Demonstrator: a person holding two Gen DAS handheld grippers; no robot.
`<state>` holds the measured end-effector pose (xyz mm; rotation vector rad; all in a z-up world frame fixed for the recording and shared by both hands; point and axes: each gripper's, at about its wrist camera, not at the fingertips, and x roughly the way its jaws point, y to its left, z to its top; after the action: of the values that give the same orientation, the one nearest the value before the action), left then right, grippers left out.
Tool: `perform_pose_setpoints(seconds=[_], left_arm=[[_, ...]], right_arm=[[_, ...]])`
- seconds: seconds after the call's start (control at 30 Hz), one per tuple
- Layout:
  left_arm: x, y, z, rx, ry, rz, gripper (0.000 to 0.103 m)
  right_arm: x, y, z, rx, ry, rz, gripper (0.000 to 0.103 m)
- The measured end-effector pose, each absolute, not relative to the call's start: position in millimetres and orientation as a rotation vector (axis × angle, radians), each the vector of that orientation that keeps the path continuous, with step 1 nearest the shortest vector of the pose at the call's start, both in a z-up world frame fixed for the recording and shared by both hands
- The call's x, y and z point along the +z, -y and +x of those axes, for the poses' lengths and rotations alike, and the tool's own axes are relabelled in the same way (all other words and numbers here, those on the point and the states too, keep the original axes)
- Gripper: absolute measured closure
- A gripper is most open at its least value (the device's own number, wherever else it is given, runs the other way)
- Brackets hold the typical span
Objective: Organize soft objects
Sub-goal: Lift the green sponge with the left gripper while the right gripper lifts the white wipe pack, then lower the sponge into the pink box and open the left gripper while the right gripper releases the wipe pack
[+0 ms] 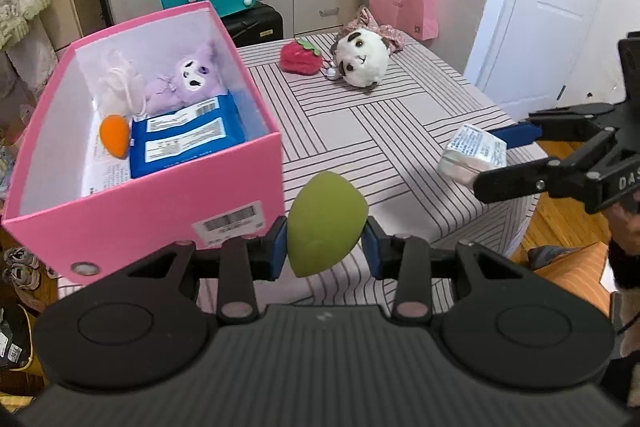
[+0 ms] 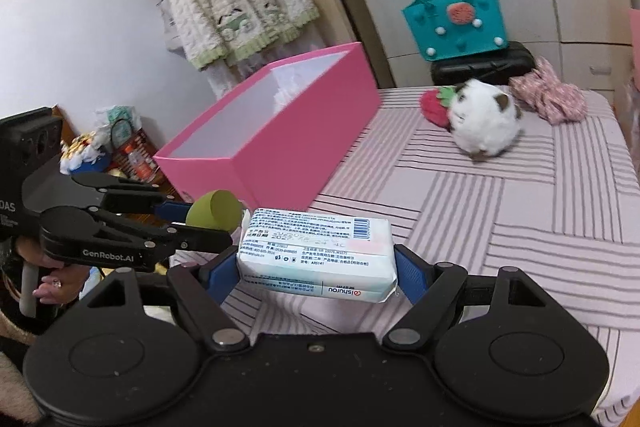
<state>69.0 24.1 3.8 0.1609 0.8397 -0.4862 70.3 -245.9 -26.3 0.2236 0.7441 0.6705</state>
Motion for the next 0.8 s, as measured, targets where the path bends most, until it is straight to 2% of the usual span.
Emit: perform_pose_setpoints(seconds=[0.23,0.43,0.8], left_arm=[[25.0,-61.8,59.2,-0.553,-0.820,0.088,0.065],[46.0,-85.3,61.1,-0.511,-0.733,0.081,0.065],[53.3,-121.5,124.9,-0.391,-0.750,0.134,0.064]], right_arm=[[6.8,229.9,73.3,0.720,-0.677,0.148,0.019],[21.2,209.2,91.0,0.737,-0.634,0.095,0.019],[53.0,153.8,152.4,0.819,-0.590,-0.028,0.019]])
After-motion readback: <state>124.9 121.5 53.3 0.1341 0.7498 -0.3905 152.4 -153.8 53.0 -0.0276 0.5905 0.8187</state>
